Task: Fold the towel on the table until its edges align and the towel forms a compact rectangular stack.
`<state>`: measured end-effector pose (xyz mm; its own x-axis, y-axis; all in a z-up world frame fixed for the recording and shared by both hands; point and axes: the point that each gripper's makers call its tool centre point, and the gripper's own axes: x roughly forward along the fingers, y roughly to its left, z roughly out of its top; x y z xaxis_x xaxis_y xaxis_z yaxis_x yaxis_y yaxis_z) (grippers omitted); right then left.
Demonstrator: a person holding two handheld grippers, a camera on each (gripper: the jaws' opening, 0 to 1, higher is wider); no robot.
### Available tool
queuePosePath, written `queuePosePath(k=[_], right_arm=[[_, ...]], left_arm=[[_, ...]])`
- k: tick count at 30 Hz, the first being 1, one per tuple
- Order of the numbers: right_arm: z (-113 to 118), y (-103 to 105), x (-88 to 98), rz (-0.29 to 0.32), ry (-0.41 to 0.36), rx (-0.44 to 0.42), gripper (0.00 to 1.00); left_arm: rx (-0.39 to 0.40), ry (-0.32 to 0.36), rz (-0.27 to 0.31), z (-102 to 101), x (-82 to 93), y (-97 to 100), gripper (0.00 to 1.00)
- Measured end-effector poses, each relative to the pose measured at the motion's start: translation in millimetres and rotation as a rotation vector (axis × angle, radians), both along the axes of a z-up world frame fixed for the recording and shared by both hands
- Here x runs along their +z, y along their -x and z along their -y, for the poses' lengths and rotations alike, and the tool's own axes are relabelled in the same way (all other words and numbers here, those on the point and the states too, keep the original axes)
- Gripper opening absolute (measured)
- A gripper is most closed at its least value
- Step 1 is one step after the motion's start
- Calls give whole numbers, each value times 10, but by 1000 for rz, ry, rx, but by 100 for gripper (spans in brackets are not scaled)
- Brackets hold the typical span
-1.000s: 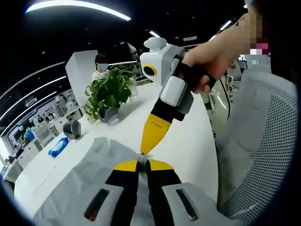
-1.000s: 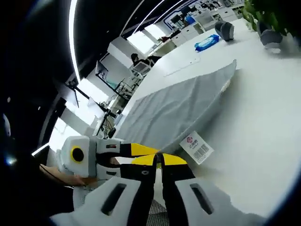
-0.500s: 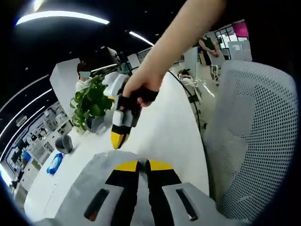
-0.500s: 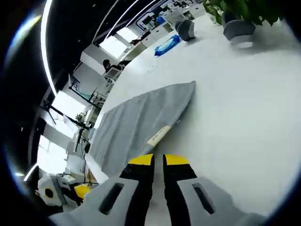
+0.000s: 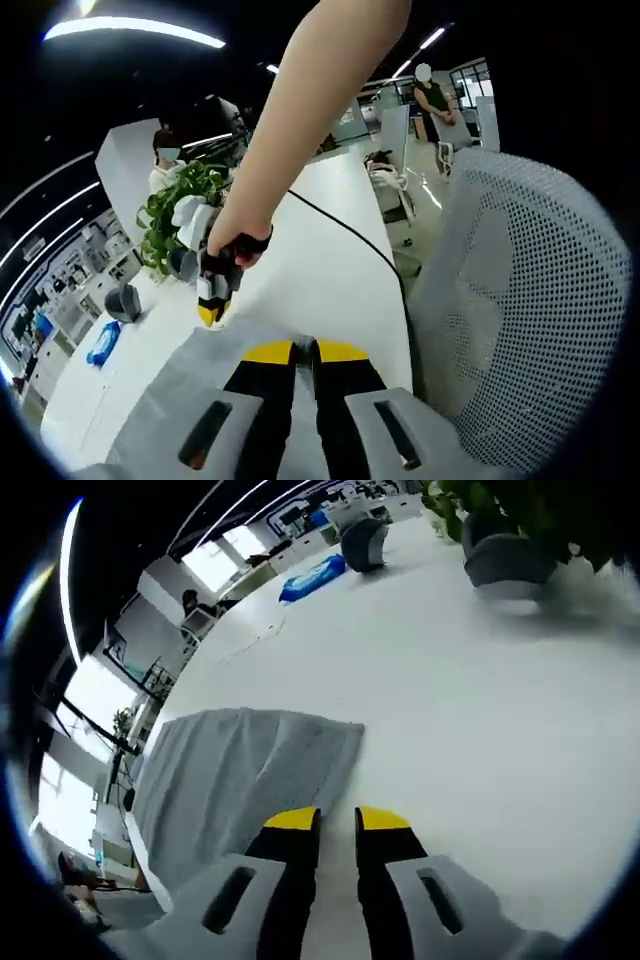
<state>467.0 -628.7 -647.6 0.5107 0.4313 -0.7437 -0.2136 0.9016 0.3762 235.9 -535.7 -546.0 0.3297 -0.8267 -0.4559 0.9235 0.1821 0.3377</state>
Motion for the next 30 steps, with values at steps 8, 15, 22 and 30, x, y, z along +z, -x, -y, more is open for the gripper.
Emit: queuePosePath(k=[8, 15, 22, 30], right_arm=[[14, -337, -82, 48, 200, 151, 13], [-50, -406, -94, 81, 254, 235, 10], [-102, -413, -57, 127, 313, 331, 0], [-79, -448, 390, 225, 179, 279, 0]], left_arm=[[65, -6, -102, -118, -68, -23, 6], [62, -16, -134, -130, -119, 1, 6], [70, -10, -169, -97, -91, 43, 5], [74, 37, -243, 10, 149, 65, 4]])
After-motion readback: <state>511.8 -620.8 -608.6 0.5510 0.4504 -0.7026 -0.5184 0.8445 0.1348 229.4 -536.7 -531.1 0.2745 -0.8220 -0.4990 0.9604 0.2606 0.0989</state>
